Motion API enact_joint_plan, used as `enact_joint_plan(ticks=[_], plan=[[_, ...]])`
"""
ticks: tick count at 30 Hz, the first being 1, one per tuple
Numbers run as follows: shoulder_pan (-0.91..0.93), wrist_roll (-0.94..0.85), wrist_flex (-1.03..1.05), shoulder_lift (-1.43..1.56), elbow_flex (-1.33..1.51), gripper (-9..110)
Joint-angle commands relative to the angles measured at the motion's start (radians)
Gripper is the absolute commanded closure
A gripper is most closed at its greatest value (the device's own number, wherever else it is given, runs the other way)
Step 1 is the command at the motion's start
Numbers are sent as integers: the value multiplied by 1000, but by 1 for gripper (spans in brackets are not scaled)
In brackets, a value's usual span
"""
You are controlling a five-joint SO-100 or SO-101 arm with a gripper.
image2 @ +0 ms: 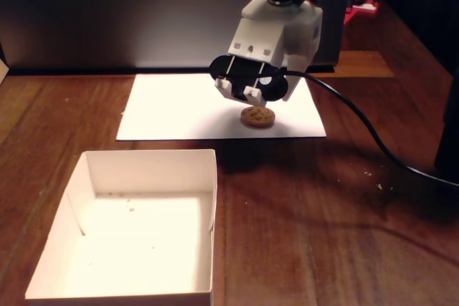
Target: Grasp a mini cookies block and put it in the white box.
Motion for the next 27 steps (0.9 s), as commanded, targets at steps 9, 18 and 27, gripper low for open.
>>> enact_joint_plan(ticks=[9, 18, 27], plan=[[11, -18, -72, 11, 55, 69], [18, -29, -175, -8, 92, 68], [-3, -14, -140, -66, 43, 68]])
